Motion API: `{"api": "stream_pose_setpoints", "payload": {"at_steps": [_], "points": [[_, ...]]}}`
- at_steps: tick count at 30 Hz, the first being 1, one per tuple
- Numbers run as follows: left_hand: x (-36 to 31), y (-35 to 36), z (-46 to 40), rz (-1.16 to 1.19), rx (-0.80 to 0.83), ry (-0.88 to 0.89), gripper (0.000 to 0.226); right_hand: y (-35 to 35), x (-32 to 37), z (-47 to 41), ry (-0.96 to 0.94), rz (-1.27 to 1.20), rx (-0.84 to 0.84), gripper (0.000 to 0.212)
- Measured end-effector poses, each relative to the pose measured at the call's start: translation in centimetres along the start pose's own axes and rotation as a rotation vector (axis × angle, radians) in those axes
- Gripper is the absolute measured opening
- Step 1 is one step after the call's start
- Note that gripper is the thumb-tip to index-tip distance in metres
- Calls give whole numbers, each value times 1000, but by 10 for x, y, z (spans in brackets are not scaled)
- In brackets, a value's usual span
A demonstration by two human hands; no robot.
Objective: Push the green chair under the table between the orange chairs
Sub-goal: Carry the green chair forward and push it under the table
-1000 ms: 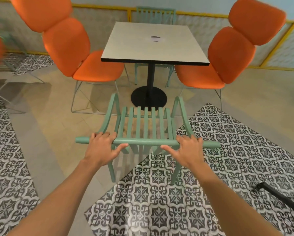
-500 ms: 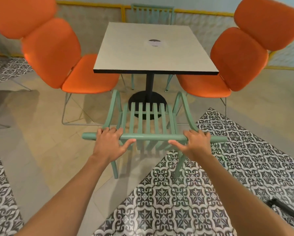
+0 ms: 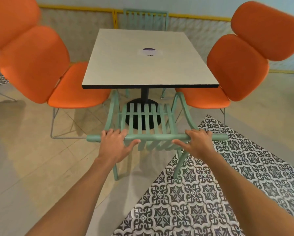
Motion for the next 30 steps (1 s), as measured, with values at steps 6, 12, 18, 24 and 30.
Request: {"api": "stream_pose_setpoints", "payload": {"at_steps": [6,12,18,24,30], "points": [[1,5,-43,25,-18,0,83,4,-9,-45,-25,19,-47,85],[3,13,-85,33,-7,-20,88,7,-16,-92,-36,-9,-58,89],[10,21,-113,-12,11,-15,86,9,-18,-115,-29,-28,-98,81],[9,23,-109,-6,3,-25,80,12,-19,-113,-35,-21,-94,86],[6,19,-109,2,39,-39,82,12,-21,-114,-39,-44,-84,84]]}}
Point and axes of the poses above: each hand's wrist, its own z-axis away from the middle knuckle, its own y-axis out of the palm, x = y × z, the point moved 6 cm from there along -z, towards the middle knuckle, and after that the axes turned 4 degrees about -x, right-handed, at the moved point
